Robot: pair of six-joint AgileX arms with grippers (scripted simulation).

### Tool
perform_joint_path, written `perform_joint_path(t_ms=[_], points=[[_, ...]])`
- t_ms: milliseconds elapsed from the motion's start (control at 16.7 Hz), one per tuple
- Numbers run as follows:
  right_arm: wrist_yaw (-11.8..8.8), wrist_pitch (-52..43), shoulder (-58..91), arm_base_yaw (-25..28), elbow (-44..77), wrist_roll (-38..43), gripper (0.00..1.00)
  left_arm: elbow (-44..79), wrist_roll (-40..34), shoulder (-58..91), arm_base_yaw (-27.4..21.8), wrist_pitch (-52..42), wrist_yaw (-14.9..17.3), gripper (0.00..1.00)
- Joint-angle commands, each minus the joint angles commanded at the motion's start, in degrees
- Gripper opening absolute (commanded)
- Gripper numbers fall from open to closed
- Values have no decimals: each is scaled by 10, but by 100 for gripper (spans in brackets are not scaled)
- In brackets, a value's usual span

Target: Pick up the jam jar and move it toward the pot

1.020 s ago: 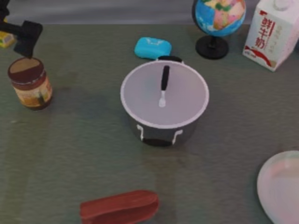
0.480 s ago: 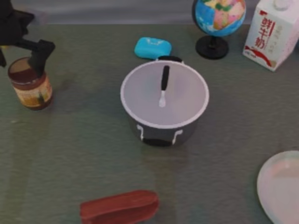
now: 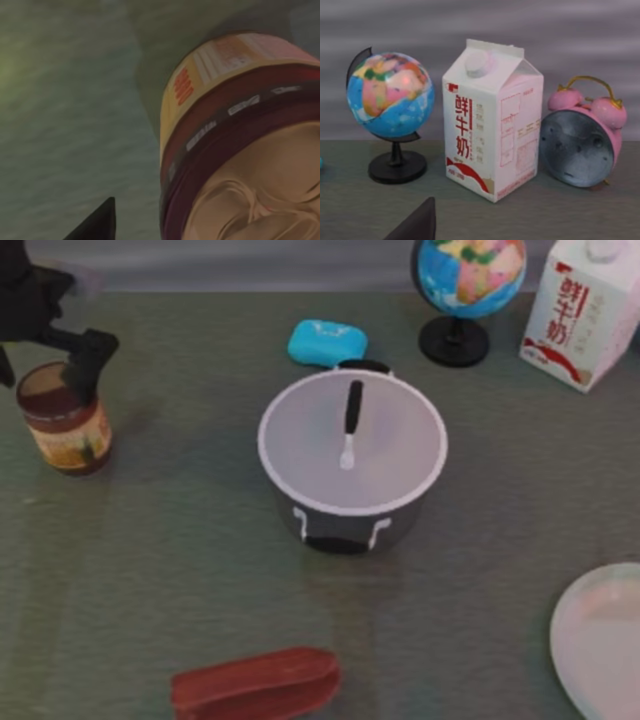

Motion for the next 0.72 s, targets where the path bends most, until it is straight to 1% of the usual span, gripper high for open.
perform_joint_path(t_ms=[300,600,720], points=[[0,0,0,0,0,0,100,-83,2,3,2,87,0,100],[0,0,0,0,0,0,100,-95,2,5,2,99,0,100],[0,0,0,0,0,0,100,-95,2,5,2,99,0,85]])
